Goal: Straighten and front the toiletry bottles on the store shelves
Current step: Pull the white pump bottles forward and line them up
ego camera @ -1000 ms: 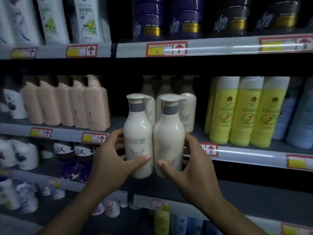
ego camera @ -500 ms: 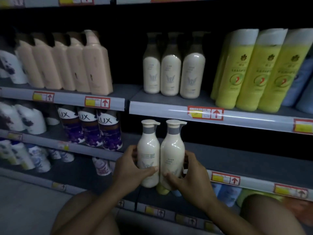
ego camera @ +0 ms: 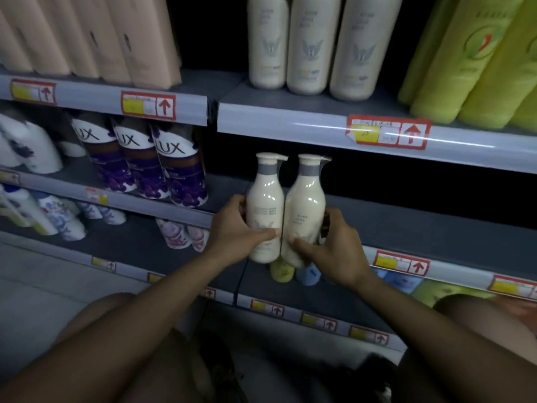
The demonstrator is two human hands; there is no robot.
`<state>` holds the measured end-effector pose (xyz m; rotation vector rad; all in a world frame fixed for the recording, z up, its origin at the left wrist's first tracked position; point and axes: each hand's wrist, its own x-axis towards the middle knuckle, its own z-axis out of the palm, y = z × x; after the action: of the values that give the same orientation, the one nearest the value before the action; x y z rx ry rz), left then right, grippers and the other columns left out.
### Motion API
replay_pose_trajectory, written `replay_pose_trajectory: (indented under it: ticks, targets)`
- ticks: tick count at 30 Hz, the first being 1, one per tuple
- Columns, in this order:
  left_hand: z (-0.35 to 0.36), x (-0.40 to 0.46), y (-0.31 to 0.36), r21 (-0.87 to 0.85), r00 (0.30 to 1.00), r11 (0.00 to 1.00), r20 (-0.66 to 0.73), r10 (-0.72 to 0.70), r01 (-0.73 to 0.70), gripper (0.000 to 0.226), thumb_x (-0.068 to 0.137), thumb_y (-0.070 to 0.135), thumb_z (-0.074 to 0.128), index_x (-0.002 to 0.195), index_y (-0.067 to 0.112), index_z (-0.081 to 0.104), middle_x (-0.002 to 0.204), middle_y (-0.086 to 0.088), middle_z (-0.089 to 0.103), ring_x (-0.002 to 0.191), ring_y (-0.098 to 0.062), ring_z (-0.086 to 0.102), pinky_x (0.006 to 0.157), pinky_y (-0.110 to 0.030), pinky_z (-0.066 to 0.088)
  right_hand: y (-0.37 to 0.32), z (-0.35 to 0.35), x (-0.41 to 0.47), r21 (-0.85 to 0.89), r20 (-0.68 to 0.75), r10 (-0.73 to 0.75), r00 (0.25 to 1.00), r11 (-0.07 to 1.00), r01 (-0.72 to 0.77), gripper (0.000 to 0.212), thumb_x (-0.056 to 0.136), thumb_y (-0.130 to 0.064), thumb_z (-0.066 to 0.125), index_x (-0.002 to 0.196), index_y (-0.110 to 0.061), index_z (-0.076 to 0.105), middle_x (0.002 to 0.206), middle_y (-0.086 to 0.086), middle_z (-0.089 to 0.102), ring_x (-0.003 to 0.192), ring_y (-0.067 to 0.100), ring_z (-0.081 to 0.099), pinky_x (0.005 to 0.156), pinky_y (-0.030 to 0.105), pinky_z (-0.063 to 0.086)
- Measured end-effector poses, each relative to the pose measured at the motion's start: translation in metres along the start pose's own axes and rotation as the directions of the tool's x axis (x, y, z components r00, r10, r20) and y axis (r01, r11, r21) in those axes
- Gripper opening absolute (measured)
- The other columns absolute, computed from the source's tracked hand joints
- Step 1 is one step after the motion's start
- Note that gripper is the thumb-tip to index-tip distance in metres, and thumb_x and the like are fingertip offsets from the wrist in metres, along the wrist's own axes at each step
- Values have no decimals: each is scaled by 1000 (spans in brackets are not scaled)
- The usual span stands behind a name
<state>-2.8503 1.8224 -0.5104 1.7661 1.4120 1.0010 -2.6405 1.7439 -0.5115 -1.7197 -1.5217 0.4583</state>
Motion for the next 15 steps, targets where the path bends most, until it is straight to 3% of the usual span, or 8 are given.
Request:
replay_pose_trajectory:
  ticks: [4,7,10,15]
  targets:
    - [7,32,2,-40,1000,999,-31,-4,2,68,55,38,101,111,27,64,105,10,75,91,-3,73,86,-39,63,-1,-1,32,19,-30,13,999,1000,-12,76,76,-44,89,135,-16,51,119,-3,70,104,13,67,82,27,51]
    - [9,54,6,-34,999,999,-45,-13,12,63,61,37,99,115,21,71,102,8,77,89,-2,74,85,-38,64,-3,-2,54,30,-40,35,999,999,-34,71,76,-50,87,130,-18,55,107,-13,66,92,2,64,78,21,50]
    - [7,73,12,-20,1000,1000,-29,-2,2,63,60,39,99,112,22,68,101,10,76,89,-1,73,84,-33,63,-2,-3,71,65,-53,55,997,997,-51,64,75,-43,90,122,-19,54,100,-18,63,86,-6,62,71,13,49]
    - [16,90,18,2,995,999,-93,34,-34,71,57,39,100,107,19,53,107,7,67,90,0,65,78,-29,58,3,0,92,45,-102,82,991,996,-78,68,70,-46,92,116,-13,56,113,0,69,102,15,67,85,35,58]
